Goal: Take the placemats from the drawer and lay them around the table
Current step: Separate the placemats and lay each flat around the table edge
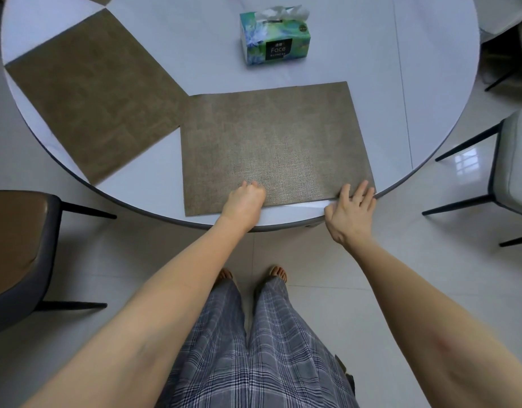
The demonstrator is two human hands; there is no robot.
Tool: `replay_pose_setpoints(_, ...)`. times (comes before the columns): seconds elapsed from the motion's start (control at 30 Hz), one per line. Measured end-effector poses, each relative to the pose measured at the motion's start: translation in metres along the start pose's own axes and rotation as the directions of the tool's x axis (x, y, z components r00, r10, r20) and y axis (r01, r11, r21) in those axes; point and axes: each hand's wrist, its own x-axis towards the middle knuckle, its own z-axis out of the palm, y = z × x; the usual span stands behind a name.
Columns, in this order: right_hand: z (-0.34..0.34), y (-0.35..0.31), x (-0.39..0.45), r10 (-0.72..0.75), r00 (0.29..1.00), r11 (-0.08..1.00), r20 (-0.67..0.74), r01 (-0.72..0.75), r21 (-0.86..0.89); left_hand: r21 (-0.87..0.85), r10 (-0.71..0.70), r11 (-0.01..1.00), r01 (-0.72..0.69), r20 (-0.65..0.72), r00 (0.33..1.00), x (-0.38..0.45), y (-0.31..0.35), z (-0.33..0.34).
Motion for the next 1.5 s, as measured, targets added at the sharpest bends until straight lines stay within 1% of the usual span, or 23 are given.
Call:
replay_pose_setpoints(0.1,0.001,-0.003,-0.002,0.028,0.999,0.999,0.027,-0.029,0.036,0.028,0.007,1.000,-0.007,0.000,1.000,-0.001,-0.002,0.002)
replay_pose_setpoints(0.23,-0.001,-0.003,-0.001,0.039,0.999,0.999,0.026,-0.039,0.022,0.103,0.024,0.994,-0.024,0.007,1.000,-0.001,0.000,0.004)
replay_pose_setpoints(0.5,-0.001,-0.003,-0.002,0.043,0.998,0.999,0.052,-0.044,0.022,0.113,0.043,0.993,-0.042,-0.004,0.999,-0.004,0.000,0.005)
replay_pose_setpoints(0.7,-0.003,-0.005,-0.002,0.072,0.996,0.997,0.044,-0.074,0.035,0.112,0.053,0.992,-0.055,0.016,0.998,-0.005,-0.002,0.002)
replay_pose_setpoints(0.77,-0.004,-0.010,0.000,0.085,0.996,0.996,-0.017,-0.084,0.020,0.110,0.070,0.991,-0.070,-0.002,0.998,-0.005,-0.008,-0.002)
replay_pose_setpoints(0.8,-0.005,-0.013,0.001,0.061,0.996,0.998,-0.071,-0.061,-0.005,0.092,0.081,0.993,-0.078,-0.026,0.996,-0.004,-0.012,-0.004)
replay_pose_setpoints(0.87,-0.005,-0.025,0.006,-0.052,0.986,0.998,-0.158,0.047,-0.033,0.013,0.072,0.997,-0.072,-0.114,0.991,0.002,-0.024,-0.006)
replay_pose_setpoints(0.97,-0.003,-0.054,0.019,-0.289,0.940,0.956,-0.182,0.293,-0.003,-0.128,0.023,0.990,-0.061,-0.277,0.961,0.024,-0.036,-0.003)
replay_pose_setpoints(1.0,-0.002,-0.066,0.025,-0.367,0.914,0.929,-0.174,0.371,-0.013,-0.185,0.001,0.981,-0.059,-0.297,0.955,0.033,-0.037,0.000)
replay_pose_setpoints(1.03,0.000,-0.077,0.031,-0.437,0.886,0.898,-0.154,0.438,-0.029,-0.220,-0.024,0.975,-0.042,-0.288,0.957,0.041,-0.036,0.003)
replay_pose_setpoints(1.1,0.008,-0.095,0.044,-0.541,0.838,0.841,-0.069,0.538,-0.060,-0.221,-0.076,0.975,0.039,-0.162,0.984,0.052,-0.034,0.007)
replay_pose_setpoints(1.13,0.013,-0.097,0.049,-0.571,0.820,0.820,-0.033,0.568,-0.071,-0.207,-0.108,0.975,0.086,-0.095,0.990,0.055,-0.032,0.011)
replay_pose_setpoints(1.2,0.019,-0.085,0.060,-0.593,0.804,0.802,-0.030,0.587,-0.113,-0.204,-0.146,0.970,0.131,-0.056,0.988,0.059,-0.031,0.013)
replay_pose_setpoints(1.23,0.019,-0.071,0.065,-0.568,0.821,0.820,-0.055,0.559,-0.121,-0.217,-0.158,0.966,0.143,-0.054,0.986,0.061,-0.030,0.010)
replay_pose_setpoints(1.27,0.017,-0.053,0.070,-0.509,0.856,0.860,-0.088,0.500,-0.107,-0.227,-0.173,0.961,0.159,-0.045,0.984,0.065,-0.028,0.004)
replay_pose_setpoints(1.33,0.009,-0.012,0.076,-0.339,0.933,0.941,-0.123,0.334,-0.053,-0.196,-0.208,0.960,0.199,-0.026,0.978,0.072,-0.024,-0.009)
replay_pose_setpoints(1.37,0.004,0.005,0.076,-0.253,0.959,0.967,-0.128,0.251,-0.030,-0.166,-0.228,0.962,0.219,-0.043,0.973,0.076,-0.021,-0.015)
replay_pose_setpoints(1.43,-0.004,0.027,0.077,-0.113,0.986,0.993,-0.120,0.116,0.025,-0.129,-0.268,0.958,0.256,-0.088,0.959,0.084,-0.017,-0.030)
replay_pose_setpoints(1.5,-0.013,0.026,0.081,-0.031,0.990,0.998,-0.139,0.039,0.055,-0.123,-0.305,0.949,0.291,-0.113,0.946,0.093,-0.017,-0.041)
